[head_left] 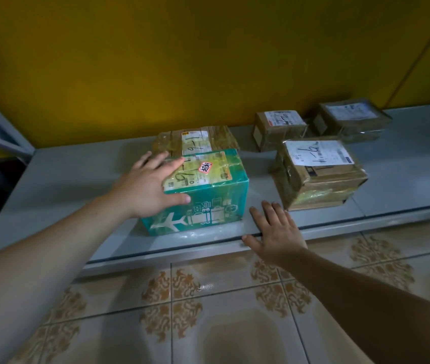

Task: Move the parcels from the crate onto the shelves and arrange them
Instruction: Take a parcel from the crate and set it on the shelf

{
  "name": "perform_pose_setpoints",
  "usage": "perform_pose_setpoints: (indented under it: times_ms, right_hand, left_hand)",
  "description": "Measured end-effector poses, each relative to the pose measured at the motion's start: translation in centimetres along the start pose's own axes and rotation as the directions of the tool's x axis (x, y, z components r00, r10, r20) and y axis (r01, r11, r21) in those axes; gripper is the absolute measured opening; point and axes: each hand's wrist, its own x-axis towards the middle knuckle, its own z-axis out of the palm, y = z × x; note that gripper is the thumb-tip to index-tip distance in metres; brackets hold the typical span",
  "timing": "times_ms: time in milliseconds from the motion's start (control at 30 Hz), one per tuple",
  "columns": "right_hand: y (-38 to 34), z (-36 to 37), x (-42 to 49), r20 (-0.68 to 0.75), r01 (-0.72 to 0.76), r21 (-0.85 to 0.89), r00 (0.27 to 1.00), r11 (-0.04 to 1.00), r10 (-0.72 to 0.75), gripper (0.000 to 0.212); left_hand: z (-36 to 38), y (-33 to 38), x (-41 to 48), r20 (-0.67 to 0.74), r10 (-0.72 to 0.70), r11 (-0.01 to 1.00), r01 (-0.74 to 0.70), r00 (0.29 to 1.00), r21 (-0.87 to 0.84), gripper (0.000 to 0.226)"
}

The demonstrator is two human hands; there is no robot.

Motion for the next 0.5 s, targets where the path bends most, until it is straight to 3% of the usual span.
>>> perform_pose_setpoints:
  times_ms: [267,400,500]
  right_hand:
    - [0.2,0.8,0.2,-0.086,0.015,-0.064,0.996,0.998,-0.020,0.091]
    - [0.2,0.9,0.3,-0.087,0.020,-0.070,0.996,0.997,-0.027,0.100]
    - [0.2,1.0,0.3,-0.113,0.000,-0.077,0.994,0.997,-0.008,0.089]
  left_hand:
    - [-1.1,0.9,1.2,0.071,0.035,0.999,-0.035,0.997,-0.004,0.108]
    - [-3.8,0.5,3.0,0.040,-0.027,0.977,0.035,0.999,-0.211,0.094]
    - [-4.8,-0.3,6.0,0.028,-0.076,0.945,0.081,0.997,-0.316,0.087]
